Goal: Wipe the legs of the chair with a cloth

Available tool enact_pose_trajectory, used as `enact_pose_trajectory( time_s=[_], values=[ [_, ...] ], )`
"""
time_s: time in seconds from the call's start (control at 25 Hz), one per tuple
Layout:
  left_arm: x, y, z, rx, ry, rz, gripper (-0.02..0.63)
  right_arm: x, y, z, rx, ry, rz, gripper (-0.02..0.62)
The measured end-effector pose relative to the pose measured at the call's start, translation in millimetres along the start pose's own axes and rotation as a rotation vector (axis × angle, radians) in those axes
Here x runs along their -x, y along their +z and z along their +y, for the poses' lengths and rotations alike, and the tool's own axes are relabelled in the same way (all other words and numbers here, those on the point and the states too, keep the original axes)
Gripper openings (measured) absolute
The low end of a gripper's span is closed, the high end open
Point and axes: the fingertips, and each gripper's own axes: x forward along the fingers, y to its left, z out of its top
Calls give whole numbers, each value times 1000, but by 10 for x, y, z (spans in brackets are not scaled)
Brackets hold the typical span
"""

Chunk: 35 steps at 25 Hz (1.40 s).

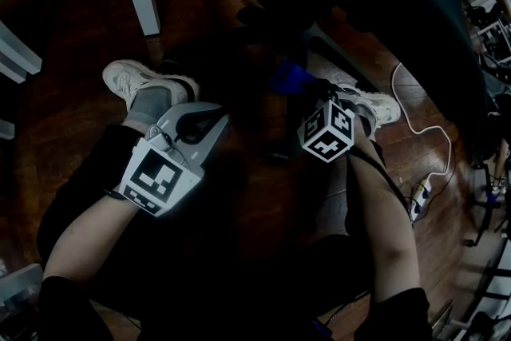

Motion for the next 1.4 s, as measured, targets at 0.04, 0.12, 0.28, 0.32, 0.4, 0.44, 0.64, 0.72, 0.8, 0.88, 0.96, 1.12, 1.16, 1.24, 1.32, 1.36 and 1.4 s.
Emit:
enact_pose_trajectory(
  time_s=[0.04, 0.12, 0.28, 0.32, 0.4, 0.44, 0.64, 0.72, 0.8, 0.88, 0.96, 1.12, 1.16, 1.24, 1.32, 1.36, 1.4],
  values=[
    [-3, -7, -4, 1, -2, 1, 6, 15, 4, 33, 7, 0, -2, 92],
    [-7, -25, -3, 2, 0, 5, 6, 35, -7, 86, 15, 1, -5, 92],
    [-15, -88, -18, 8, -1, 22, 6, 76, -33, 181, 1, 18, -14, 92],
    [-18, -106, -26, 9, -3, 28, 6, 87, -38, 203, -6, 23, -15, 92],
    [-19, -130, -45, 14, -6, 36, 6, 112, -51, 238, -27, 37, -13, 92],
    [-18, -137, -57, 16, -8, 38, 6, 125, -57, 251, -36, 44, -12, 92],
    [-17, -176, -102, 16, -22, 48, 6, 175, -52, 336, -41, 64, -15, 92],
    [-18, -180, -111, 15, -25, 50, 6, 203, -61, 379, -45, 69, -19, 92],
    [-16, -188, -114, 16, -25, 53, 6, 235, -71, 433, -75, 88, -25, 92],
    [-13, -199, -115, 22, -24, 56, 6, 264, -72, 487, -112, 114, -30, 92],
    [-11, -208, -122, 24, -26, 58, 6, 285, -81, 531, -123, 125, -30, 92],
    [-6, -218, -145, 23, -31, 60, 6, 332, -94, 632, -129, 127, -30, 92],
    [-4, -217, -150, 22, -32, 60, 6, 345, -98, 656, -132, 128, -31, 92],
    [2, -217, -154, 20, -33, 61, 6, 370, -104, 704, -142, 131, -34, 92],
    [6, -219, -161, 18, -35, 62, 6, 394, -106, 748, -146, 131, -37, 92],
    [7, -219, -167, 18, -36, 62, 6, 407, -110, 773, -148, 133, -38, 92],
    [8, -218, -176, 18, -38, 62, 6, 420, -115, 800, -152, 136, -38, 92]
  ],
)
